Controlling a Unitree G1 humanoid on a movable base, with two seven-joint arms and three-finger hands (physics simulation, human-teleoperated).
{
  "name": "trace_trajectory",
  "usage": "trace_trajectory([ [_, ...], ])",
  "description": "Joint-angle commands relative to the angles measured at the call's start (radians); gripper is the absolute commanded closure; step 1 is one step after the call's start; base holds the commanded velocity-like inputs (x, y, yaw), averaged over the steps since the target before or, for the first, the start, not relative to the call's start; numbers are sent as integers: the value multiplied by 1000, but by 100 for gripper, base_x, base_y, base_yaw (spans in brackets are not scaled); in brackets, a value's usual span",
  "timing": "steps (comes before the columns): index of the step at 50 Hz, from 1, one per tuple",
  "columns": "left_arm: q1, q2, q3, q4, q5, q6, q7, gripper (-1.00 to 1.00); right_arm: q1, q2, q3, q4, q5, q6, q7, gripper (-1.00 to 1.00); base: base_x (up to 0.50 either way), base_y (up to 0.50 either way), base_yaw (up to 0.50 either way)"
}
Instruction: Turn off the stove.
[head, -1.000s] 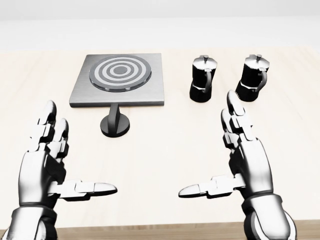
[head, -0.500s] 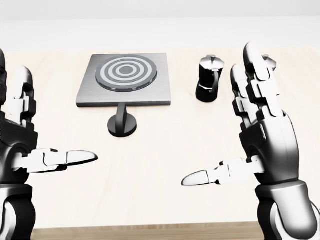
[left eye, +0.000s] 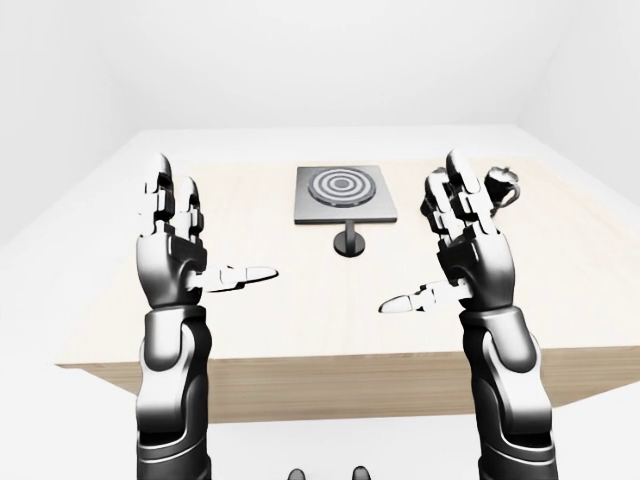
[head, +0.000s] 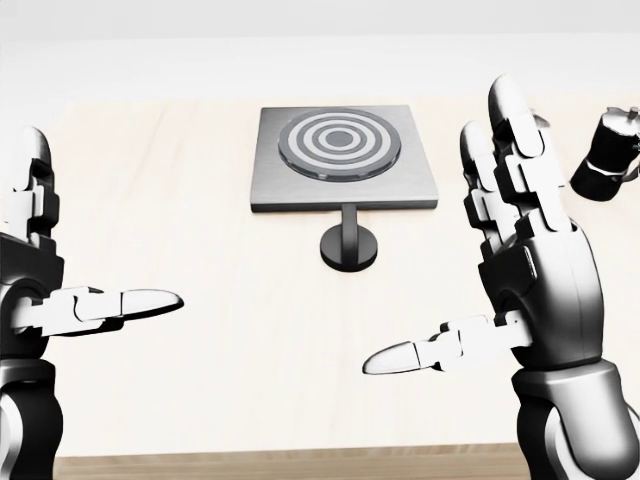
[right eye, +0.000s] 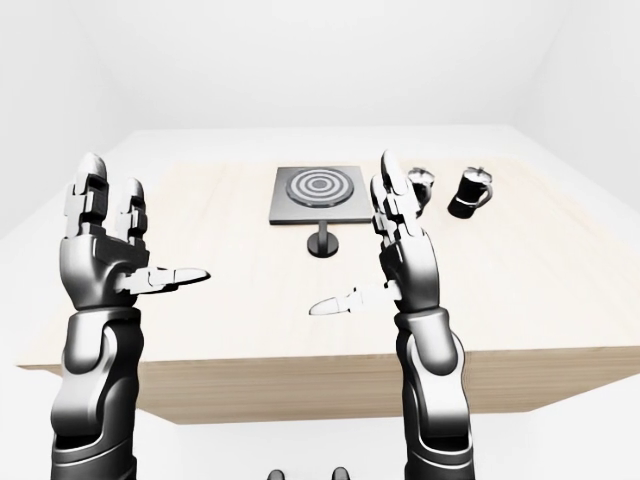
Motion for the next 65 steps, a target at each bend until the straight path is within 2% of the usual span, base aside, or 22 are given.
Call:
trace_trajectory([
  [1,-2,3,5,14,-2,0,2,-99,5,-2,1,6,-9,0,-1,-100,0,50,0],
  [12,4,3,7,17,-6,0,2,-99,14,1,2,-12,9,0,17,-100,0,3,0],
  [55,3,7,18,17,-24,0,11,-99,23,9,9,-7,23,0,16,-100,50,-1,0],
  [65,6,7,17,22,-23,0,11,-99,35,7,17,52,-67,0,-32,-100,3,0,0],
])
